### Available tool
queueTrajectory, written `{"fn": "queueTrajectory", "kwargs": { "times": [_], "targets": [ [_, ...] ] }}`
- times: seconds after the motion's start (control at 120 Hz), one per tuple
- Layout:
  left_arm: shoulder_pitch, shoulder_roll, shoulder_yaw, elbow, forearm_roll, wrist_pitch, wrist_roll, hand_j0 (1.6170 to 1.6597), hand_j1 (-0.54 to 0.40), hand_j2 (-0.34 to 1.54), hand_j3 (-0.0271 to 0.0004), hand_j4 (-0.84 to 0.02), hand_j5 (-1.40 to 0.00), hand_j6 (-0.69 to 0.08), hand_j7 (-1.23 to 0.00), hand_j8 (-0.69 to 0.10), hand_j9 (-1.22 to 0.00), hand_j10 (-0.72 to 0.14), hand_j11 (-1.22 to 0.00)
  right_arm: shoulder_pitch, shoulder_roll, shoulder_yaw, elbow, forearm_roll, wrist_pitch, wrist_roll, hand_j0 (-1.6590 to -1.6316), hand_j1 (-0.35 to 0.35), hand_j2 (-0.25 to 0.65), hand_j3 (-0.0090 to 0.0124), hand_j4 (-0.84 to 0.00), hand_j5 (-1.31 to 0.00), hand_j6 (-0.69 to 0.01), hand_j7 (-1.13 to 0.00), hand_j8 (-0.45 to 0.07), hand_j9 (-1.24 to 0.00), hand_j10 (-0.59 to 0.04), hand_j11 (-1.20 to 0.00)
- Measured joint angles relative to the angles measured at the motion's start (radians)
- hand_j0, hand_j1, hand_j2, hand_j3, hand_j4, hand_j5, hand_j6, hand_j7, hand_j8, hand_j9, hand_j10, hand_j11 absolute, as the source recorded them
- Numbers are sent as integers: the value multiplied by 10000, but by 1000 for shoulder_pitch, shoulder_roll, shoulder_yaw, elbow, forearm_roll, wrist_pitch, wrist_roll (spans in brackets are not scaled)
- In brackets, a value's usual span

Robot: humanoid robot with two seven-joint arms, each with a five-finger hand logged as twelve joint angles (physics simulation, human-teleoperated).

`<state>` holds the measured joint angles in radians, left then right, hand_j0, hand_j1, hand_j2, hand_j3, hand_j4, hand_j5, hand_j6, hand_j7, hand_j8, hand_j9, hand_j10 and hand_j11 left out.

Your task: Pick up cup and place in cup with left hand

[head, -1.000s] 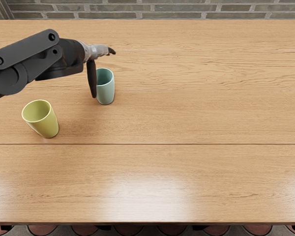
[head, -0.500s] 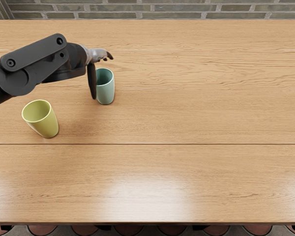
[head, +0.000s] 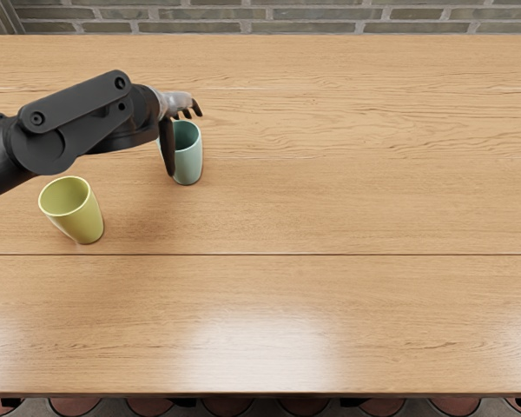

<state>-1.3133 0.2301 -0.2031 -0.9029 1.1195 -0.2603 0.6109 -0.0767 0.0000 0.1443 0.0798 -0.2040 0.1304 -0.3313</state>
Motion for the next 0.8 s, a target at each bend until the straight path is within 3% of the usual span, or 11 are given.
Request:
{"fn": "queueTrajectory", "kwargs": {
  "times": [0.475, 0.8],
  "targets": [
    [4, -12, 40, 1, 4, 37, 0, 16579, -414, 754, 0, -3625, -4083, -3712, -4319, -3488, -4315, -3452, -4310, -1, 0, 0, 0, 0, 0, 0, -16581, -3491, 1, 0, -5, -1, -8, 0, -6, -1, -5, 0],
    [2, -13, 45, 1, 0, 37, 0, 16576, -855, 807, 0, -4007, -4856, -3657, -4993, -3526, -4993, -3908, -4988, -1, 0, 0, 0, 0, 0, 0, -16581, -3491, 1, 0, -5, -1, -7, 0, -6, -1, -4, 0]
  ]
}}
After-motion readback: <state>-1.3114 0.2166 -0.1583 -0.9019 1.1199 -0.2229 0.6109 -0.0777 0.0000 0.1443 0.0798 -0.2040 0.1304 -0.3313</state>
